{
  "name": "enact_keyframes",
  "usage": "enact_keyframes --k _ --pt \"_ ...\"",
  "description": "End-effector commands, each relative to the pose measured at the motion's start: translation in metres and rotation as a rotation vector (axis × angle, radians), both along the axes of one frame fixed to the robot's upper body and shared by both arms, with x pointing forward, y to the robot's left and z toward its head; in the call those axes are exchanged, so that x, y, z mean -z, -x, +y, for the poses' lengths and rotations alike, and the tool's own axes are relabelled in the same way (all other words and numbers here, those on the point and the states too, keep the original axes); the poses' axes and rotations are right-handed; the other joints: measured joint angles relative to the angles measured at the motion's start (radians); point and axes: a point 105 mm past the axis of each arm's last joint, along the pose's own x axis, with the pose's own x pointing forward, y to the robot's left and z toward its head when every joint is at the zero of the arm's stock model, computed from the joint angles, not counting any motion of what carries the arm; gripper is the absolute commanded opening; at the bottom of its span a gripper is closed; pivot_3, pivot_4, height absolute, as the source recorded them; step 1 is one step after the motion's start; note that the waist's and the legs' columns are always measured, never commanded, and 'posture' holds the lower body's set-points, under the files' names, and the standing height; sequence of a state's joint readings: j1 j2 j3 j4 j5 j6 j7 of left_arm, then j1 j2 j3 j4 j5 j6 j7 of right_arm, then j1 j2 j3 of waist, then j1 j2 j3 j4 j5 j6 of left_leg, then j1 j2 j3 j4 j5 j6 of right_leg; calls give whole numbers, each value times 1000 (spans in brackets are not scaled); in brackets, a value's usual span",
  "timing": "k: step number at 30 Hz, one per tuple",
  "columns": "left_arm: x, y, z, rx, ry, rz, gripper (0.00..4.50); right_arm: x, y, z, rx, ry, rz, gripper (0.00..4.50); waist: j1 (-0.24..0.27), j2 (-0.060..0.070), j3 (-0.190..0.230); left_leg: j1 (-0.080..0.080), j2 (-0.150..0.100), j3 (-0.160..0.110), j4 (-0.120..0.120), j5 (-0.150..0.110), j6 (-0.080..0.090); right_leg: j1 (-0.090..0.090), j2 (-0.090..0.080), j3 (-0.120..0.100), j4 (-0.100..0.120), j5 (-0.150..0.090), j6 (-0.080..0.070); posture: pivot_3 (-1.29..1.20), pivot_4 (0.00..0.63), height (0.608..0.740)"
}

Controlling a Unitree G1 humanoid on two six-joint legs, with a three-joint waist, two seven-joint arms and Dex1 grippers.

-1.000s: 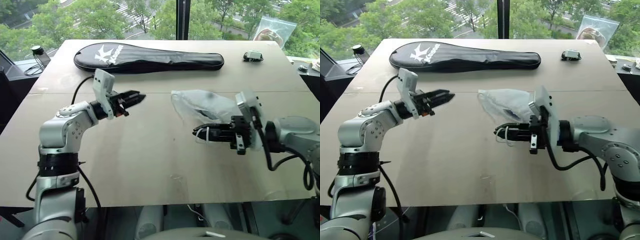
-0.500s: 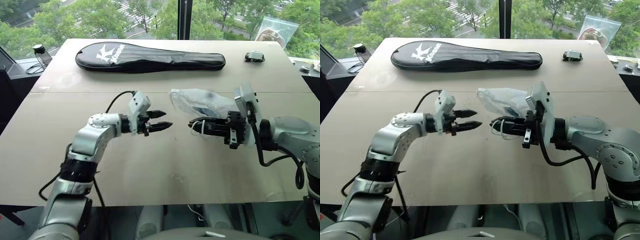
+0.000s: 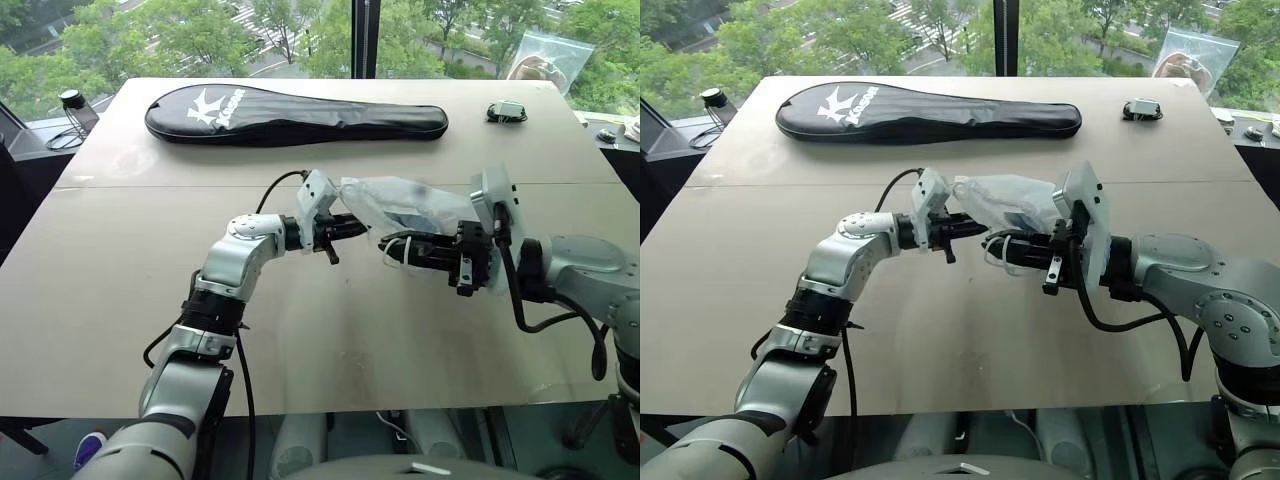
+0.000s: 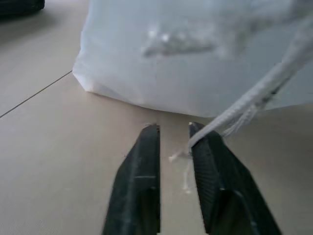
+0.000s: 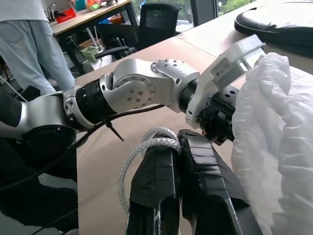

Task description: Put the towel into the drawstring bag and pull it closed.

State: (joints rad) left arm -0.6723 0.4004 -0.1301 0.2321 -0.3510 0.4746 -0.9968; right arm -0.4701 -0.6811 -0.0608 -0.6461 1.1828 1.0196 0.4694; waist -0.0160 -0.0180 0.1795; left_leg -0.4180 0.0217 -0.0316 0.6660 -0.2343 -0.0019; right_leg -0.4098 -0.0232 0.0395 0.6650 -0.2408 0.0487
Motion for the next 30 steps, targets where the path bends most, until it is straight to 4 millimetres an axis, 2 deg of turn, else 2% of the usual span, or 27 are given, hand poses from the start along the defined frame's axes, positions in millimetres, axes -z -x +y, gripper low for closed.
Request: enact_keyframes --k 1,5,7,10,14,17,21,24,26,28,30 --pt "-24 0 -1 22 79 -33 63 -13 1 -6 36 -34 -67 0 1 0 0 0 0 0 0 0 0 0 0 0 0 0 0 0 150 740" --pt "-29 -3 10 -32 110 -35 63 -21 -9 -17 139 -71 -103 0 2 0 0 0 0 0 0 0 0 0 0 0 0 0 0 0 150 740" --pt "-37 -14 25 -150 129 -77 63 -31 -21 -32 267 -112 -149 0 2 0 0 0 0 0 0 0 0 0 0 0 0 0 0 0 150 740" --pt "-61 -34 54 -378 178 -172 63 -51 -42 -61 501 -186 -226 0 2 0 0 0 0 0 0 0 0 0 0 0 0 0 0 0 150 740" --pt "-110 -57 108 -756 259 -351 63 -76 -57 -99 750 -243 -332 0 7 0 0 0 0 0 0 0 0 0 -1 0 0 0 0 0 150 740" --pt "-139 -61 139 -961 297 -449 63 -95 -65 -120 891 -312 -395 0 7 0 0 -1 -1 0 0 0 0 0 -1 0 -1 0 0 0 150 740" --pt "-157 -59 168 -1119 332 -495 63 -116 -68 -143 995 -476 -422 0 -1 0 0 -1 -1 1 -1 0 0 0 -2 1 -1 0 0 0 150 740" --pt "-159 -57 176 -1149 340 -480 63 -126 -57 -134 850 -610 -378 0 1 0 0 -1 -1 1 -2 0 0 -1 -1 1 0 0 0 0 150 740" --pt "-161 -57 170 -1114 337 -479 63 -109 -35 -94 560 -488 -321 0 4 0 0 -1 -1 1 -3 0 0 -2 -1 1 -1 0 0 0 150 740" --pt "-163 -57 152 -1026 343 -467 63 -91 -12 -64 328 -390 -254 0 7 0 0 -2 -1 0 -4 0 0 -2 -2 0 -2 0 0 0 150 740" --pt "-166 -56 136 -960 330 -482 63 -85 -1 -52 218 -362 -215 0 4 0 0 -5 -1 0 -3 -1 1 -2 -3 -2 -4 0 0 0 150 740"
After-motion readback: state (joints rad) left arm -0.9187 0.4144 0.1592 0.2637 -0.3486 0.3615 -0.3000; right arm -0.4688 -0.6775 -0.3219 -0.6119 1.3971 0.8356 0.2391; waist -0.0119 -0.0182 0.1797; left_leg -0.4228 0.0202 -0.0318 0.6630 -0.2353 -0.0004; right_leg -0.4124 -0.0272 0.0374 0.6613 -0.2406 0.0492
